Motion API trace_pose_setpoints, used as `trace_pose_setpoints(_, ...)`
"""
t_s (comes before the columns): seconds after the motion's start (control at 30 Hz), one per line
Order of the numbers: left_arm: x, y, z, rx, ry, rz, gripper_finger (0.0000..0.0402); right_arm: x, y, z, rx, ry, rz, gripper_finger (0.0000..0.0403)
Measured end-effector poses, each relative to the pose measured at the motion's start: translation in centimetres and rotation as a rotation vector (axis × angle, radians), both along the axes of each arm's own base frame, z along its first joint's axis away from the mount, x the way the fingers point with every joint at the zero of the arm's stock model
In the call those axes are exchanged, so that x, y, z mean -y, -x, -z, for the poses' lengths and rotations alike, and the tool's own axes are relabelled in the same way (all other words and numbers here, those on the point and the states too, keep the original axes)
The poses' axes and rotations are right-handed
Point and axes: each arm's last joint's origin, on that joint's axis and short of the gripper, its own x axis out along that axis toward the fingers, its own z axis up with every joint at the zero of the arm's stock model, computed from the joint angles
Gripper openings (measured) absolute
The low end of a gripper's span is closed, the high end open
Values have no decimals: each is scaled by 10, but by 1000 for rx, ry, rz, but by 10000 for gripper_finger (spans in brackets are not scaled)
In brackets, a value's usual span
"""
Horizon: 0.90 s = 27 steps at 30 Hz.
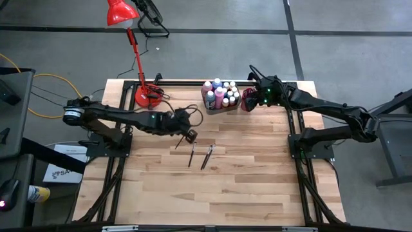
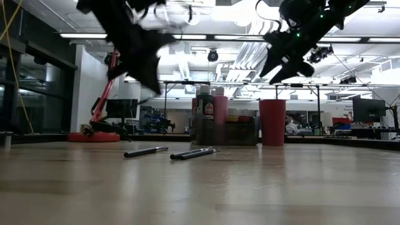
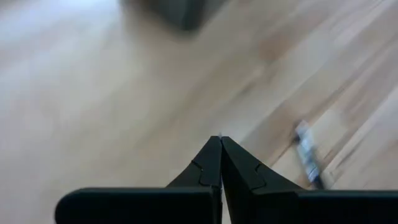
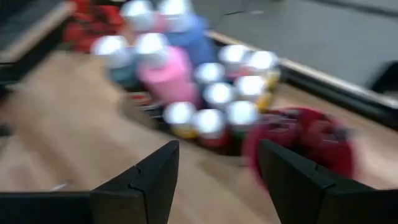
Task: Pick & Place Paint Supplies
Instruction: Put the black paintbrush into the red cup
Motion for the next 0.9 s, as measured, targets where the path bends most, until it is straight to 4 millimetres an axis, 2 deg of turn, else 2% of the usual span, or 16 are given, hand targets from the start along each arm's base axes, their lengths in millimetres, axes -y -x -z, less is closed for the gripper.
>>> trace_pose_setpoints(0.23,-6,-13,-69,305,-313,130,0,-5,-12,-13,231,-69,-315,213)
trace_pose_setpoints(0.37,-11,-19,-105,401,-441,197,0,-12,-20,-26,384,-70,-517,213)
trace_pose_setpoints(0.5,-17,-21,-136,477,-518,254,0,-27,-31,-39,492,-3,-638,213)
trace_pose_setpoints(0.63,-18,-20,-151,494,-561,275,0,-47,-41,-48,528,182,-677,213)
trace_pose_setpoints(0.77,-18,-19,-161,517,-584,293,0,-61,-48,-58,547,396,-593,213)
trace_pose_setpoints(0.9,-17,-19,-162,528,-579,313,0,-70,-56,-61,554,525,-522,213)
